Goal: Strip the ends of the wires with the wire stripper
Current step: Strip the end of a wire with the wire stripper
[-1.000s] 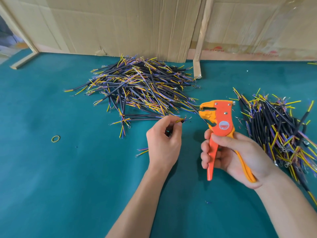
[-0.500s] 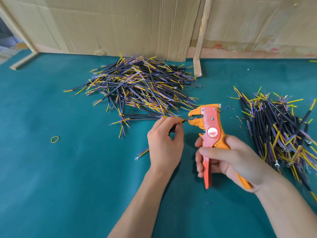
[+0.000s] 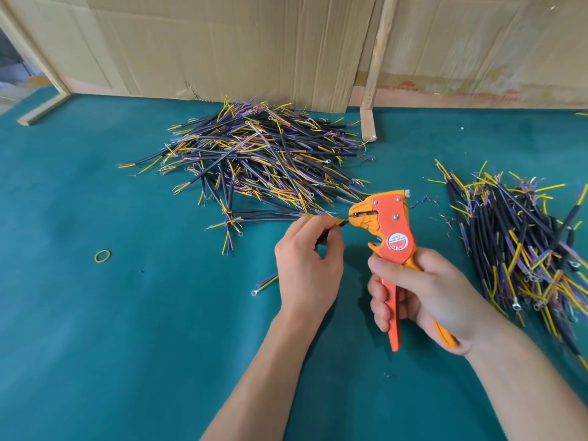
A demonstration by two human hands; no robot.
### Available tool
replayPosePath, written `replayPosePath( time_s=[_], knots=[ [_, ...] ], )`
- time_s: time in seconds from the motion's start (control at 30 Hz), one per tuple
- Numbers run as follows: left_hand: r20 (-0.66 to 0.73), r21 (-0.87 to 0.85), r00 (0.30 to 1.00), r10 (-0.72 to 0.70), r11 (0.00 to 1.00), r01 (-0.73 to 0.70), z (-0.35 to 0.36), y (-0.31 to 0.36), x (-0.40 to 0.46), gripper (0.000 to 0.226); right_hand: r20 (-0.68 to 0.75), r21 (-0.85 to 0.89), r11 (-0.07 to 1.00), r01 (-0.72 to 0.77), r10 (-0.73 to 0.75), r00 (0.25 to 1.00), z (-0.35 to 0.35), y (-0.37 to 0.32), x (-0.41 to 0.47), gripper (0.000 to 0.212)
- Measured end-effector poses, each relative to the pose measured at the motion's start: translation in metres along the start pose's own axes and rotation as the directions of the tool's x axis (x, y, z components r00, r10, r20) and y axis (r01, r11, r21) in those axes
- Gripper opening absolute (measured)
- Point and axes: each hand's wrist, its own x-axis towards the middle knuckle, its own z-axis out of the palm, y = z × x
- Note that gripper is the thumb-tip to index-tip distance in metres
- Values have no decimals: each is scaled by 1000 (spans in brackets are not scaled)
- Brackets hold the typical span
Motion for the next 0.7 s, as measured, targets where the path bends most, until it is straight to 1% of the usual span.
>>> replayPosePath(
  time_s=[0.07,0.17,0.2,0.27,0.33,0.4,0.47,0.53,0.6,0.67,0.7],
  knots=[
    [0,-1,1000,2,1000,-2,-1,0,0,17,-17,0,1000,7,-7,1000,2,0,0,36],
    [17,-1,1000,26,1000,-26,0,0,0,15,-111,35,999,-2,5,994,6,0,4,43],
    [23,-4,999,30,1000,-29,0,0,0,14,-122,47,999,-9,15,992,6,1,5,46],
    [16,-15,999,27,1000,-27,0,1,-1,14,-90,95,995,-8,17,996,7,4,5,49],
    [2,-6,1000,29,1000,-29,0,2,-1,14,-11,212,977,-16,19,1000,7,4,3,41],
    [-8,13,1000,5,1000,-5,0,1,0,13,60,327,945,-21,1,998,3,1,3,40],
    [-17,-2,997,-70,998,70,0,2,1,15,55,400,917,10,-35,998,-6,-2,4,35],
    [22,-19,983,-185,983,185,-1,8,5,22,-2,454,891,20,-22,1000,-10,-2,7,32],
    [127,-52,947,-294,952,302,0,21,18,28,-80,514,858,16,29,996,-12,0,10,36],
    [263,-184,894,-363,890,416,11,46,38,29,-119,574,819,12,69,991,-13,1,12,39],
    [323,-256,871,-371,852,458,19,62,50,27,-119,582,813,12,71,990,-12,-1,12,40]
  ],
)
